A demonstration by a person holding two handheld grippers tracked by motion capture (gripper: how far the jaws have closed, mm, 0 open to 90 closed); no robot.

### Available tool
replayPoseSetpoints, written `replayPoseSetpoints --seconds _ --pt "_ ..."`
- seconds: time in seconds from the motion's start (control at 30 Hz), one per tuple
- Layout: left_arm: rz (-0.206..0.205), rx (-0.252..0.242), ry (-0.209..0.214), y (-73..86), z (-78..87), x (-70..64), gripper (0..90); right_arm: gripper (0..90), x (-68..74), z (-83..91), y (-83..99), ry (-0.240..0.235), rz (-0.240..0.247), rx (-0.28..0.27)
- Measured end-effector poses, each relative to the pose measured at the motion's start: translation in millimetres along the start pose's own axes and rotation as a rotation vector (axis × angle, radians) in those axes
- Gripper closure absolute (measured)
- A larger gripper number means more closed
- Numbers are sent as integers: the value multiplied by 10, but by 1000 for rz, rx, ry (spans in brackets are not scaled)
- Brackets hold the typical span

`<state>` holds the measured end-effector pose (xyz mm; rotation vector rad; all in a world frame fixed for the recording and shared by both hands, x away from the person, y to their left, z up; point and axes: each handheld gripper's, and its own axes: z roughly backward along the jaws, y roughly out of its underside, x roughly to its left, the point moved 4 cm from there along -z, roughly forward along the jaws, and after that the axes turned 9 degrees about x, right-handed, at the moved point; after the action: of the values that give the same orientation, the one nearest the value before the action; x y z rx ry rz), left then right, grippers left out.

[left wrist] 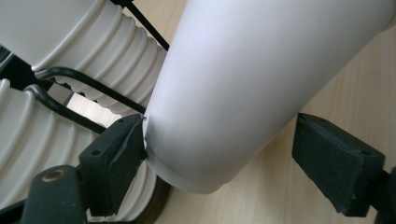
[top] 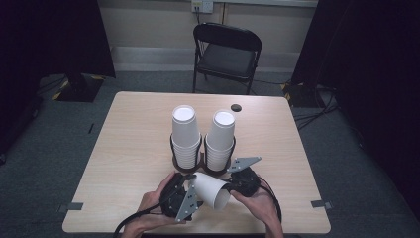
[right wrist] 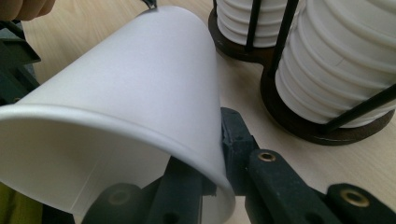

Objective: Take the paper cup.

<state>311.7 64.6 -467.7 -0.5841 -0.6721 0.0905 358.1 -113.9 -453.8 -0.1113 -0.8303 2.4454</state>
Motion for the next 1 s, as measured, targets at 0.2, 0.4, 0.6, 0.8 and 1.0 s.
replayPoseSetpoints --seconds 0.2,0.4,0.6,0.8,1.0 --pt "-59 25 -19 -78 -14 -58 148 861 5 -6 -4 -7 6 -8" --pt "-134 63 -28 -121 -36 -69 139 862 12 -19 7 -12 6 -22" --pt "-179 70 -33 -162 -64 -98 148 869 7 -37 6 -52 -5 -49" --pt "-198 91 -55 -193 -77 -99 146 870 8 -50 -6 -61 -12 -58" --pt "-208 80 -48 -240 -85 -124 140 872 11 -72 -27 -73 -22 -73"
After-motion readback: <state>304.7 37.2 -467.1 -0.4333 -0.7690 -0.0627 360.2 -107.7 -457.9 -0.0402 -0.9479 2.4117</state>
